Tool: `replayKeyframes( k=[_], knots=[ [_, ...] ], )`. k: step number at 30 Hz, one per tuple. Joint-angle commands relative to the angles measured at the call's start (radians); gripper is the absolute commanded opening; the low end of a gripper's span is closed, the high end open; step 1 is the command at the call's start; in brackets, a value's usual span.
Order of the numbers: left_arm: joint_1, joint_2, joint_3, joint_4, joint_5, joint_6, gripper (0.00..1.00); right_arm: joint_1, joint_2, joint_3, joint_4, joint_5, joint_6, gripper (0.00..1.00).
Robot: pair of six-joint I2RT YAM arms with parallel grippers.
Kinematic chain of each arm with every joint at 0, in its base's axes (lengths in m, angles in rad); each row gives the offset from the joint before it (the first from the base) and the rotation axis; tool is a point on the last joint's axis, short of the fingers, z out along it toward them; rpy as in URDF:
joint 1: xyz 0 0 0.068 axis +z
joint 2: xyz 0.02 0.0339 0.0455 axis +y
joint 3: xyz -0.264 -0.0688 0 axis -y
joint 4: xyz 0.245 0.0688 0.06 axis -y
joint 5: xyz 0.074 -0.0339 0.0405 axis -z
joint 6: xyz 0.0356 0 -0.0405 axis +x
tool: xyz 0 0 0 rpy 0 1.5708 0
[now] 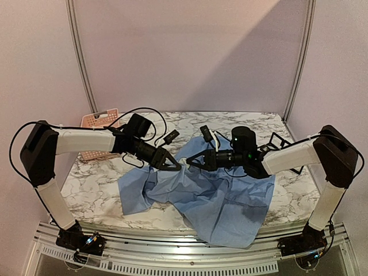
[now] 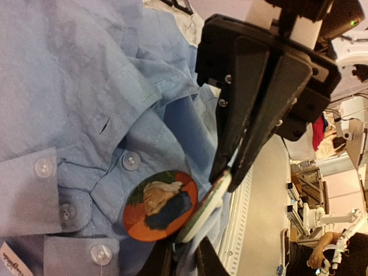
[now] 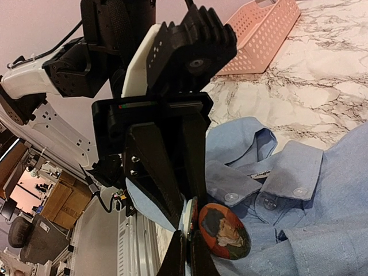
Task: Remove the brooch from the garment
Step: Pass from the right arm to the left
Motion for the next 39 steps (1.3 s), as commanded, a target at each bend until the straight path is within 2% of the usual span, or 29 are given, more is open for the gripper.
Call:
replayKeyframes(
  k=[1,7,16,28,32,39],
  knots=[
    [-0.007,0.003,-0.008,0.047,0.009,-0.007,0.13,0.005,0.021,0.033,0.028,-0.087,0.011,0.00],
    [-0.013,0.001,-0.014,0.065,0.026,-0.014,0.01,0.005,0.026,0.040,0.020,-0.094,0.010,0.00],
    [-0.021,-0.006,-0.019,0.079,0.015,-0.024,0.00,0.005,0.030,0.048,-0.014,-0.090,0.001,0.01],
    [-0.021,0.011,-0.001,0.045,-0.013,-0.015,0.00,0.005,-0.011,0.018,-0.045,-0.057,-0.024,0.40],
    [-0.021,0.012,0.002,0.037,-0.016,-0.012,0.00,0.005,-0.018,0.016,-0.052,-0.057,-0.026,0.47],
    [-0.021,0.009,0.004,0.035,-0.016,-0.012,0.00,0.006,0.002,0.029,-0.072,-0.046,-0.033,0.51]
  ],
)
